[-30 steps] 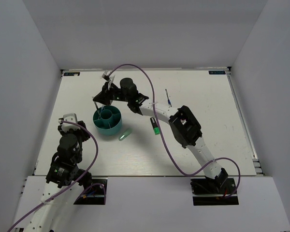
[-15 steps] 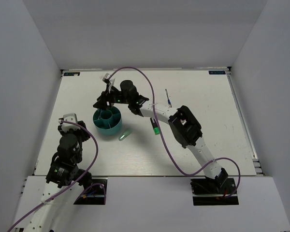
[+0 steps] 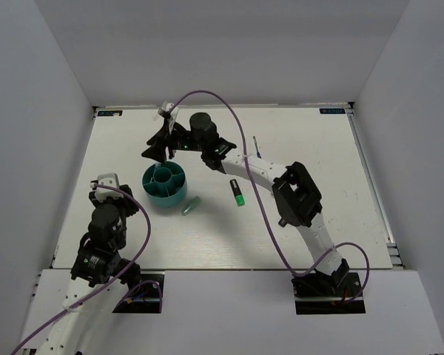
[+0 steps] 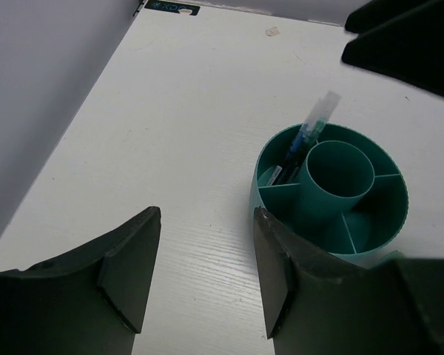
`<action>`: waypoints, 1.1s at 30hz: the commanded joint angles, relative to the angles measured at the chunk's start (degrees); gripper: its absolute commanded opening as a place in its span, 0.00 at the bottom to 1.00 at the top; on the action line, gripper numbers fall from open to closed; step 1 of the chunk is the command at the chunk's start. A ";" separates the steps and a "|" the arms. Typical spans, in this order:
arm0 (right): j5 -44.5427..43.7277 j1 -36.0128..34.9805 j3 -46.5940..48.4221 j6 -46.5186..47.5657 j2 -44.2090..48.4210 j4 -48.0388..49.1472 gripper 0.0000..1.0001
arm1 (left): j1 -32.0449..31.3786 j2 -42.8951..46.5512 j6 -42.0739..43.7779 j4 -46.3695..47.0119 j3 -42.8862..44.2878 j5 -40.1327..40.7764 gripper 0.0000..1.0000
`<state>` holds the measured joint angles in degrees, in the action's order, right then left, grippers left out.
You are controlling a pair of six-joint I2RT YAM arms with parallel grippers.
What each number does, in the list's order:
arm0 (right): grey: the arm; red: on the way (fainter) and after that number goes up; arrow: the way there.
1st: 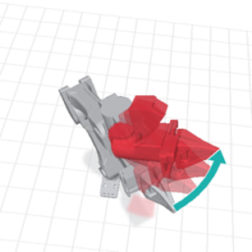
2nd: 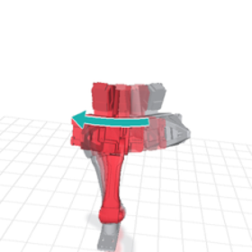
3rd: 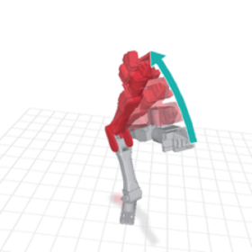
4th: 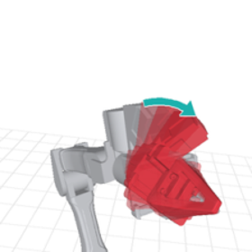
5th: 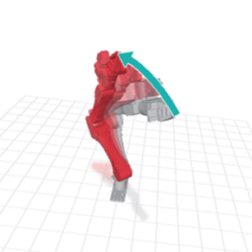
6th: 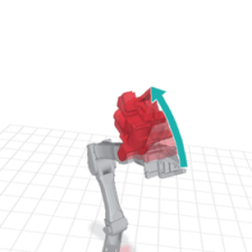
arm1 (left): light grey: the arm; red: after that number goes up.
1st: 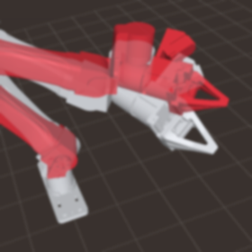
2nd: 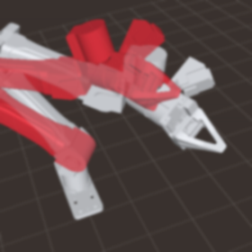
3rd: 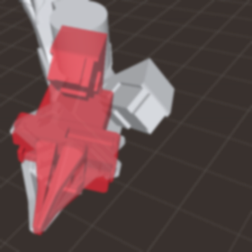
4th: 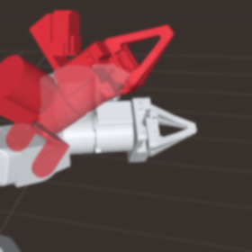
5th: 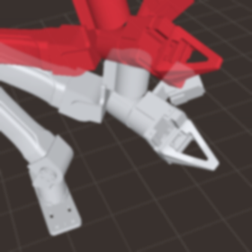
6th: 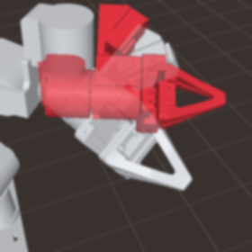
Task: Sort the stationery into containers
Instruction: Place the pen in the storage box, then pick up the pen from the center of the board.
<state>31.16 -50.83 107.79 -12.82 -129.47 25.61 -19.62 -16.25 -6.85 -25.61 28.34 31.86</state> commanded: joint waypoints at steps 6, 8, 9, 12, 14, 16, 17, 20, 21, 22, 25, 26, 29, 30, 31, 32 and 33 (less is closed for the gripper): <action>4.17 2.39 1.27 5.60 10.98 -10.38 0.58 | 0.19 -5.45 0.88 0.03 0.05 -7.85 0.40; 1.81 3.36 4.95 10.76 11.60 -22.41 0.54 | 0.19 -9.12 1.22 -0.23 2.15 -15.31 0.23; 0.76 3.45 5.41 11.84 12.65 -25.14 0.52 | 0.11 -10.80 1.23 -1.02 3.03 -19.42 0.16; -8.10 5.47 6.99 16.94 15.11 -37.01 0.25 | 0.19 -20.29 0.97 -4.09 9.87 -31.30 0.00; -13.73 7.58 7.70 19.31 16.43 -45.36 0.00 | -0.59 -28.55 0.79 -6.20 13.31 -39.11 0.00; -19.88 9.59 8.57 21.59 17.84 -51.86 0.00 | -4.63 -36.43 1.14 -8.30 17.17 -40.20 0.04; -20.52 10.48 9.10 21.87 17.76 -56.76 0.00 | -6.03 -38.40 1.66 -9.19 21.37 -39.68 0.11; -21.85 14.96 8.58 21.87 18.99 -71.32 0.47 | -13.77 -47.45 3.77 -11.57 26.57 -36.69 0.54; -20.71 17.49 6.40 20.91 19.08 -73.31 0.53 | -16.39 -50.86 3.69 -12.09 28.94 -36.34 0.59; -18.09 20.48 5.16 20.21 20.38 -74.98 0.53 | -16.94 -54.38 3.69 -12.80 29.92 -36.34 0.64; -8.34 27.35 -4.89 17.31 23.11 -79.13 0.07 | -20.18 -60.46 3.60 -12.89 34.76 -35.20 0.65; -6.74 31.71 -7.04 17.30 24.60 -78.70 0.00 | -20.98 -64.74 3.60 -12.89 35.29 -34.76 0.63; 1.42 37.70 -18.71 16.52 28.73 -76.60 0.00 | -22.13 -71.16 2.72 -13.50 38.28 -32.21 0.55; 3.02 38.78 -20.49 16.08 29.36 -75.89 0.04 | -22.39 -72.16 2.63 -13.59 39.41 -30.03 0.55; 5.64 40.53 -22.17 15.29 29.97 -74.14 0.11 | -22.74 -73.99 2.72 -13.59 39.77 -29.14 0.55; 7.67 41.15 -26.53 15.11 31.63 -73.51 0.16 | -22.83 -74.88 3.16 -13.59 39.95 -28.09 0.55; 8.65 43.16 -27.88 14.67 32.08 -71.33 0.19 | -22.92 -76.37 3.60 -14.12 40.56 -27.47 0.55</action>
<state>29.39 -8.97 83.40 3.29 -102.13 -47.57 -42.13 -91.46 -3.88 -37.60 66.24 0.51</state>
